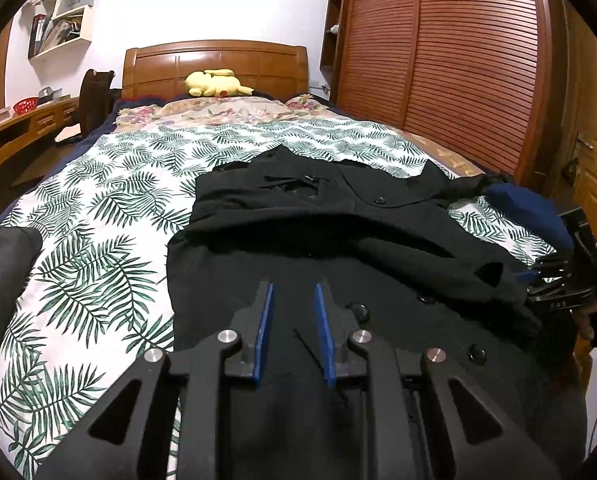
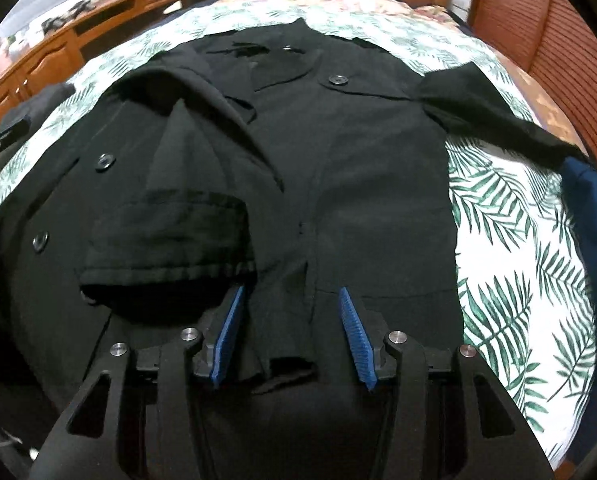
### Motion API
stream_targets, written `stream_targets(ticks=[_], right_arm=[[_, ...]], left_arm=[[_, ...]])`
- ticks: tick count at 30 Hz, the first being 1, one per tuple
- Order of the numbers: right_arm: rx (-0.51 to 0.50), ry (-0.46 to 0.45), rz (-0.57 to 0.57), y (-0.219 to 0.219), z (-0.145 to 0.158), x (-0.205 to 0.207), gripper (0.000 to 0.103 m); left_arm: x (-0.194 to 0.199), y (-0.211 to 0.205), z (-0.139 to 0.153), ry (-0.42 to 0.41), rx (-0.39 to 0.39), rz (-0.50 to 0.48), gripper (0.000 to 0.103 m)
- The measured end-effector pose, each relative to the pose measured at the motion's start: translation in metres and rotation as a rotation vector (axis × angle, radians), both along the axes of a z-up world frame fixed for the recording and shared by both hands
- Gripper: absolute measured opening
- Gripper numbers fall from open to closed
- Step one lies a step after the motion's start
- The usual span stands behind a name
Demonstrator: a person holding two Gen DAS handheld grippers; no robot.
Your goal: Fold large clothes
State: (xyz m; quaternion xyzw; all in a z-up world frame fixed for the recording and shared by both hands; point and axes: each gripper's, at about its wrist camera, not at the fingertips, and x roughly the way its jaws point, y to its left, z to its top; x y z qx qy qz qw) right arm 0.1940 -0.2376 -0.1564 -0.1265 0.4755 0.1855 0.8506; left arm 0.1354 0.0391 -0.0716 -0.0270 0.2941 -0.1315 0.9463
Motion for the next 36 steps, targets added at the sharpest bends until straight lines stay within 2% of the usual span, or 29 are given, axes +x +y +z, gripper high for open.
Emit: stream_targets(ticks=[3, 5, 8, 14, 18, 22, 29, 36], right_arm=[[-0.007, 0.012, 0.064, 0.006, 0.001, -0.003, 0.012], [-0.021, 0.01, 0.092, 0.008, 0.004, -0.004, 0.007], [-0.076, -0.067, 0.083, 0.007, 0.02, 0.0, 0.004], [-0.258, -0.352, -0.023, -0.01, 0.078, 0.025, 0.003], [-0.374, -0.508, -0.03, -0.004, 0.091, 0.029, 0.003], [-0.304, -0.472, 0.022, 0.001, 0.084, 0.014, 0.003], [-0.171, -0.323, 0.109, 0.007, 0.054, -0.046, 0.003], [-0.103, -0.209, 0.141, 0.012, 0.025, -0.086, 0.003]], left_arm=[[-0.001, -0.001, 0.001, -0.001, -0.001, -0.003, 0.02], [-0.001, 0.0, 0.001, -0.001, -0.003, -0.005, 0.02], [-0.001, 0.001, 0.001, -0.002, -0.006, -0.002, 0.022], [-0.002, 0.003, 0.003, -0.011, -0.008, 0.009, 0.023], [-0.003, 0.004, 0.003, -0.013, -0.008, 0.012, 0.023], [-0.003, 0.004, 0.004, -0.015, -0.007, 0.012, 0.024], [-0.003, 0.004, 0.006, -0.013, -0.007, 0.008, 0.024], [-0.004, -0.015, 0.034, -0.049, -0.012, -0.005, 0.031]])
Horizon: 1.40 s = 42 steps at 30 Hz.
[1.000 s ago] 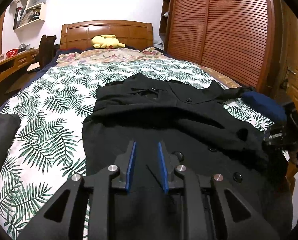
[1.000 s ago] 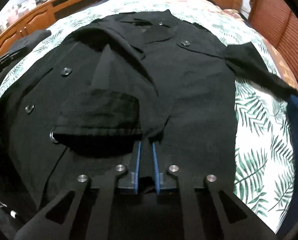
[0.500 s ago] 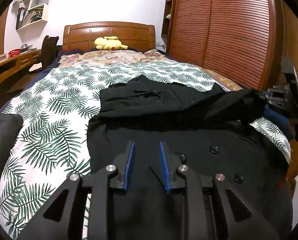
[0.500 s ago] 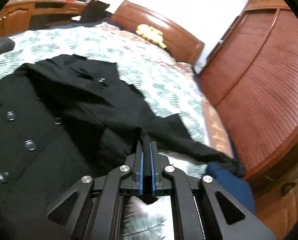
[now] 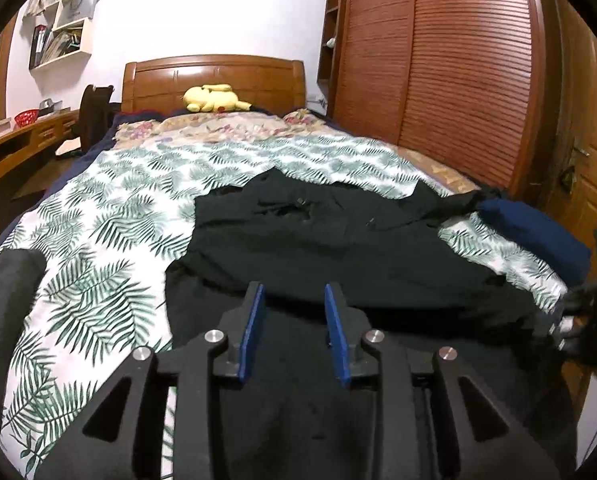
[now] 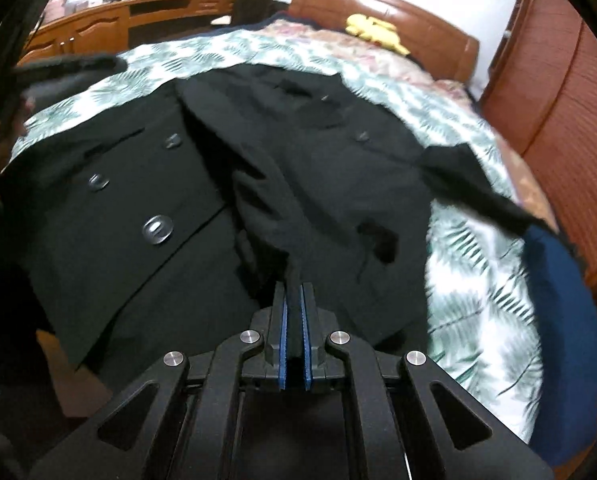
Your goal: Fold large clothes
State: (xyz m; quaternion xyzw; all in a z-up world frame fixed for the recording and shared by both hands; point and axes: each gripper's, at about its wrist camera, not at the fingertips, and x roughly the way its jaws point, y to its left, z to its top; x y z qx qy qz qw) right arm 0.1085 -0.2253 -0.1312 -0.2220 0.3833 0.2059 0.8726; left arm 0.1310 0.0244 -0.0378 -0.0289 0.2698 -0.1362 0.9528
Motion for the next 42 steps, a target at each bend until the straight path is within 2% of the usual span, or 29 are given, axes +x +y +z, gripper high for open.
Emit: stream_targets(ticks=[4, 7, 9, 11, 15, 19, 23, 26, 29, 31, 37, 40, 42], right_arm=[[0.028, 0.038, -0.018, 0.0, -0.005, -0.002, 0.004], [0.062, 0.049, -0.036, -0.002, 0.0, -0.003, 0.016], [0.099, 0.053, -0.033, -0.006, 0.007, -0.003, 0.03], [0.142, 0.053, -0.027, -0.01, 0.016, -0.004, 0.035], [0.197, 0.027, -0.039, -0.018, 0.033, 0.003, 0.037], [0.215, 0.005, -0.061, -0.021, 0.035, 0.023, 0.037], [0.241, 0.071, -0.071, -0.015, 0.015, 0.046, 0.037], [0.202, 0.144, -0.064, -0.004, -0.016, 0.052, 0.037], [0.24, 0.14, -0.071, -0.008, -0.026, 0.048, 0.037], [0.271, 0.151, -0.079, -0.014, -0.024, 0.047, 0.037], [0.241, 0.104, -0.074, -0.024, -0.003, 0.043, 0.04], [0.237, 0.063, -0.077, -0.033, 0.013, 0.044, 0.048], [0.225, 0.035, -0.094, -0.042, 0.024, 0.048, 0.059]], left_arm=[[0.008, -0.013, 0.004, 0.008, -0.004, -0.019, 0.034], [0.017, -0.024, 0.007, 0.016, -0.008, -0.036, 0.035], [0.02, -0.033, 0.01, 0.013, -0.007, -0.049, 0.036], [0.023, -0.042, 0.011, 0.014, -0.001, -0.059, 0.037], [0.027, -0.055, 0.013, 0.018, 0.006, -0.076, 0.04], [0.03, -0.064, 0.013, 0.022, 0.01, -0.081, 0.043], [0.035, -0.069, 0.013, 0.033, 0.008, -0.076, 0.046], [0.037, -0.072, 0.013, 0.036, 0.01, -0.073, 0.046], [0.038, -0.075, 0.012, 0.034, 0.015, -0.074, 0.047], [0.039, -0.08, 0.011, 0.034, 0.022, -0.077, 0.047], [0.045, -0.091, 0.006, 0.036, 0.026, -0.079, 0.048], [0.049, -0.094, 0.004, 0.022, 0.031, -0.049, 0.048], [0.054, -0.096, 0.001, 0.025, 0.034, -0.029, 0.048]])
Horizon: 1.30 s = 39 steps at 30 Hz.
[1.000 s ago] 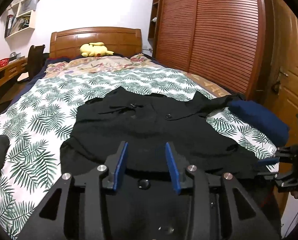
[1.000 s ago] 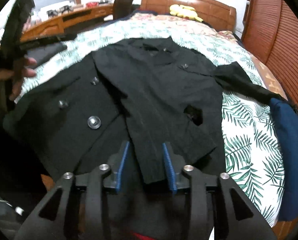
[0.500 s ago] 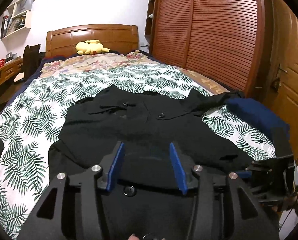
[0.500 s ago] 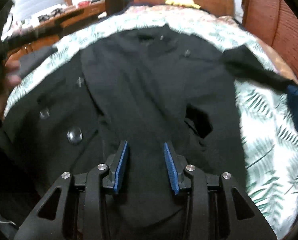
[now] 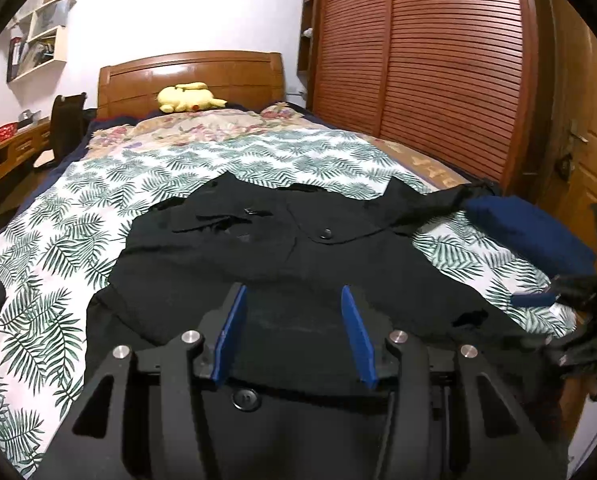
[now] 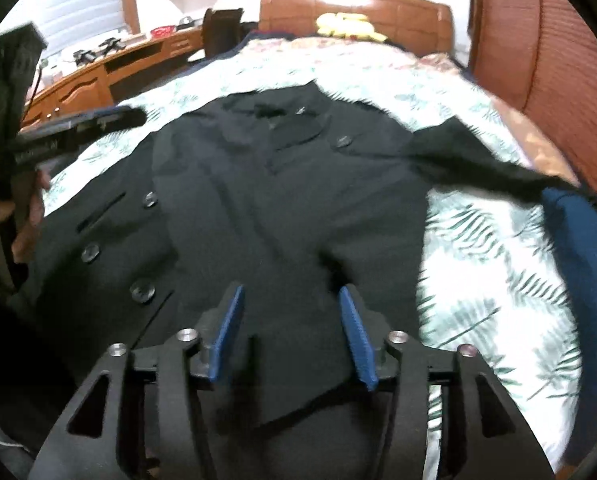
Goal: Fold large clothes
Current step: 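Move the right tool toward the other sleeve beside the blue cloth, then grasp the cuff of the second black sleeve with the right tool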
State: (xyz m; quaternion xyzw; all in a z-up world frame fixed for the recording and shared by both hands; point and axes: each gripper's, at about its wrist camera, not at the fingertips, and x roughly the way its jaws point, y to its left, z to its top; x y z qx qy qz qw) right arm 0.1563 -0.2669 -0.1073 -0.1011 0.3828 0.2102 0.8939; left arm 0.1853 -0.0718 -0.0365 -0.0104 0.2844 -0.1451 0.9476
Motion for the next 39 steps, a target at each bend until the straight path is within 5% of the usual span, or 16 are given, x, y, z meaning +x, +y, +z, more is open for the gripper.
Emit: stream_targets(ticks=[18, 27, 39], right_arm=[[-0.102, -0.06, -0.295, -0.132, 0.038, 0.134, 0.064], [-0.018, -0.017, -0.489, -0.204, 0.045, 0.219, 0.064], [0.113, 0.134, -0.639, -0.236, 0.013, 0.284, 0.064]], left_arm=[[0.014, -0.023, -0.025, 0.075, 0.014, -0.026, 0.048], [0.01, -0.034, -0.031, 0.092, 0.044, -0.036, 0.048], [0.01, -0.022, -0.032, 0.11, 0.054, -0.008, 0.048]])
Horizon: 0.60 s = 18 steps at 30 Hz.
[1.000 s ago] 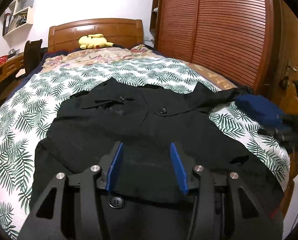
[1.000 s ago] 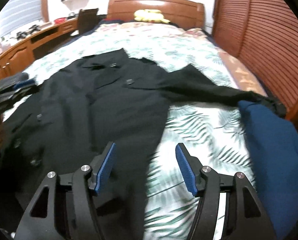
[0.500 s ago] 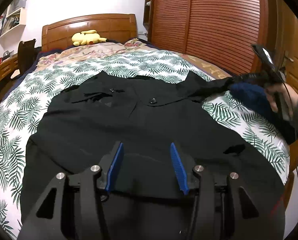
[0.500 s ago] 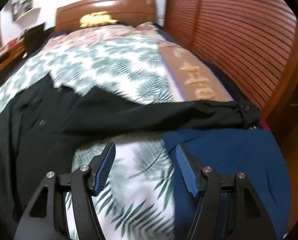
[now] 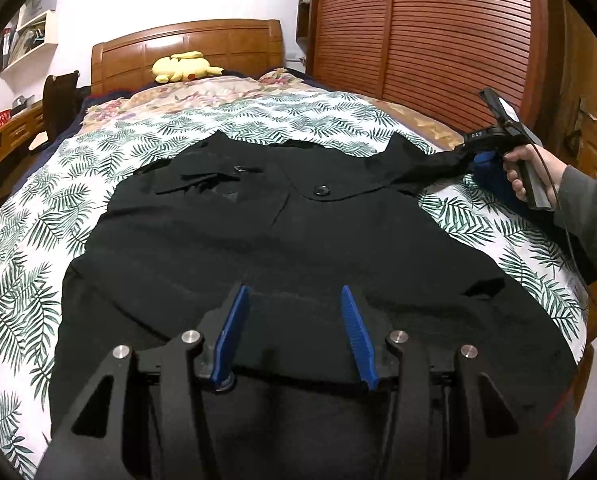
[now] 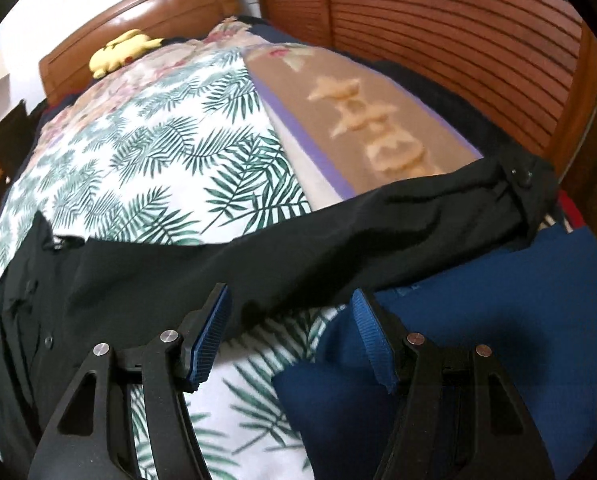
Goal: Fold large clothes
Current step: 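Grasp the cuff of the second black sleeve with the right tool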
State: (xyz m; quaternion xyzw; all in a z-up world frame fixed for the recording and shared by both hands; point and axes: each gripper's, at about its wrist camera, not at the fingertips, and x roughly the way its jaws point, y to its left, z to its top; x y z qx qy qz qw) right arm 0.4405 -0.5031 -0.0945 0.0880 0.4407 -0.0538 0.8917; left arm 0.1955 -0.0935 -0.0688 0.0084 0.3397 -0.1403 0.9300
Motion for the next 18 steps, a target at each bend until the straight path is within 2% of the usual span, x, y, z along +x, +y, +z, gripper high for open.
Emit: stream_targets(ticks=[4, 6, 8, 9, 12, 18], right_arm=[[0.009, 0.004, -0.02, -0.001, -0.004, 0.013, 0.061], [-0.013, 0.015, -0.014, 0.001, -0.007, 0.019, 0.028], [-0.043, 0.031, 0.015, 0.008, -0.011, 0.025, 0.007], [-0.061, 0.029, 0.038, 0.013, -0.011, 0.025, 0.004], [-0.067, -0.001, 0.126, 0.035, -0.003, 0.022, 0.001], [-0.073, -0.16, 0.334, 0.104, 0.046, -0.01, 0.0]], left_arm=[[0.001, 0.002, -0.002, 0.006, 0.01, 0.008, 0.048], [0.001, 0.003, -0.003, 0.01, 0.012, 0.01, 0.048], [0.001, 0.004, -0.003, 0.01, 0.014, 0.011, 0.048], [0.001, 0.004, -0.003, 0.01, 0.016, 0.012, 0.048], [0.001, 0.005, -0.002, 0.006, 0.012, 0.016, 0.048], [-0.001, 0.005, 0.0, 0.002, 0.009, 0.015, 0.048]])
